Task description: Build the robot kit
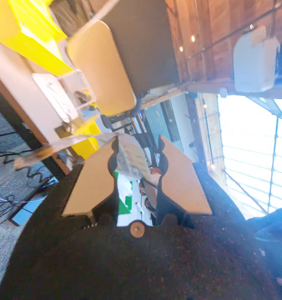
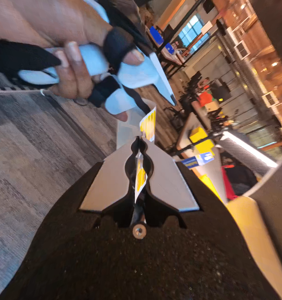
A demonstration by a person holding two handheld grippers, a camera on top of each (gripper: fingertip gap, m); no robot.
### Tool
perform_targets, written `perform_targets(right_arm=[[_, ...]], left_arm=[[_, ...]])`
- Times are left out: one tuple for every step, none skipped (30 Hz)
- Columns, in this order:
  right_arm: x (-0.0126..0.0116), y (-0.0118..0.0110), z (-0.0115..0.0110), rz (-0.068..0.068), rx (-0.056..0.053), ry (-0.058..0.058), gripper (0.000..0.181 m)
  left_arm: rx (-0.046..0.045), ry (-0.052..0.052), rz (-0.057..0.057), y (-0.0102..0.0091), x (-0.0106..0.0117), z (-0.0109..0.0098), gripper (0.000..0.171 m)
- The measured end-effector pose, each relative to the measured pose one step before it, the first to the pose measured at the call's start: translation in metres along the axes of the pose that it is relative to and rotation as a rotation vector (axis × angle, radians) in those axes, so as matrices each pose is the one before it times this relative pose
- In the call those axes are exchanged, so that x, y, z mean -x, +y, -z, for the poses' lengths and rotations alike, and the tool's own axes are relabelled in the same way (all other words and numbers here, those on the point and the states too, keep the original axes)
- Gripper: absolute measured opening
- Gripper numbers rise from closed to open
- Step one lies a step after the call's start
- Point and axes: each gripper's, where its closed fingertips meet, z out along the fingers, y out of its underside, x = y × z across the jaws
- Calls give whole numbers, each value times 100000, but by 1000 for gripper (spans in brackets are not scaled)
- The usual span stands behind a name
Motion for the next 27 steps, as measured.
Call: perform_targets(right_arm=[[-141,-690,2678,3762,1290,2938,0],[-262,-342,2731,2586,1797,2707,0],[-367,14,2774,1928,2185,2840,0],[-417,242,2814,1346,2280,2816,0],[-382,603,2751,181,2745,2797,0],[-622,878,3008,-634,2657,2962,0],[-599,1115,2882,-1205,2808,3413,0],[-819,1297,3179,-1348,2680,3249,0],[-865,1504,3155,-1815,2786,3423,0],[-1090,1847,3402,-2424,3064,3544,0],[-1060,1956,3307,-3316,2861,3214,6],[-1294,2060,3480,-5308,2411,3055,15],[-1160,2268,3386,-7268,2820,1199,24],[-1265,2286,3289,-8851,3456,575,33],[-1603,2006,3181,-11047,2116,1365,47],[-1739,1766,2958,-11990,1579,510,60],[-2113,1351,2751,-11573,1410,924,66],[-2536,1006,2414,-10170,1162,3524,71],[-2697,538,2124,-8025,518,3616,76],[-2702,228,1948,-5911,155,2898,77],[-2680,131,1317,-4293,-336,3676,77],[-2910,11,1126,-3345,-941,3823,78],[-2883,22,665,-3266,-940,2876,78],[-2925,3,404,-3615,-551,1985,78],[-3116,-194,144,-3619,-437,1404,78],[-2779,-267,-92,-2758,-208,224,77],[-2857,-298,-271,-1573,97,291,75]], left_arm=[[3083,2772,-1622,1649,-1917,-887,37],[3316,2625,-1177,1738,-1712,-1110,26],[3885,2521,-1610,1866,-1561,-1359,18],[4579,2495,-2485,2000,-1492,-1607,9],[4772,2417,-2863,2074,-1468,-1862,1],[4588,2565,-2685,2082,-1482,-2143,0],[4236,3286,-2225,2078,-1568,-2406,0],[4249,3527,-1848,2111,-1552,-2667,0],[4284,2868,-1843,2138,-1410,-2938,0],[3766,2785,-1886,2063,-1351,-3169,0],[2913,3359,-1631,1879,-1354,-3334,0],[2489,3565,-1274,1732,-1256,-3459,0],[2486,2765,-727,1616,-1004,-3547,0],[2580,3029,-331,1444,-990,-3542,0],[2281,4113,-911,1184,-1115,-3455,0],[2423,3482,-1691,1005,-988,-3311,0],[3120,2576,-1943,903,-785,-3144,0],[3154,2321,-2146,693,-650,-2923,0],[3172,2186,-2358,510,-463,-2739,0],[3385,1983,-2722,373,-209,-2572,0],[3472,1732,-3071,271,80,-2424,0],[3274,1514,-2742,166,386,-2299,0],[2761,1442,-1896,30,650,-2207,0],[2348,1437,-1244,-77,865,-2130,0],[2198,1413,-1213,-156,1040,-2061,0],[2150,1323,-1572,-205,1211,-2001,0],[2134,1385,-2221,-217,1349,-1946,0]])
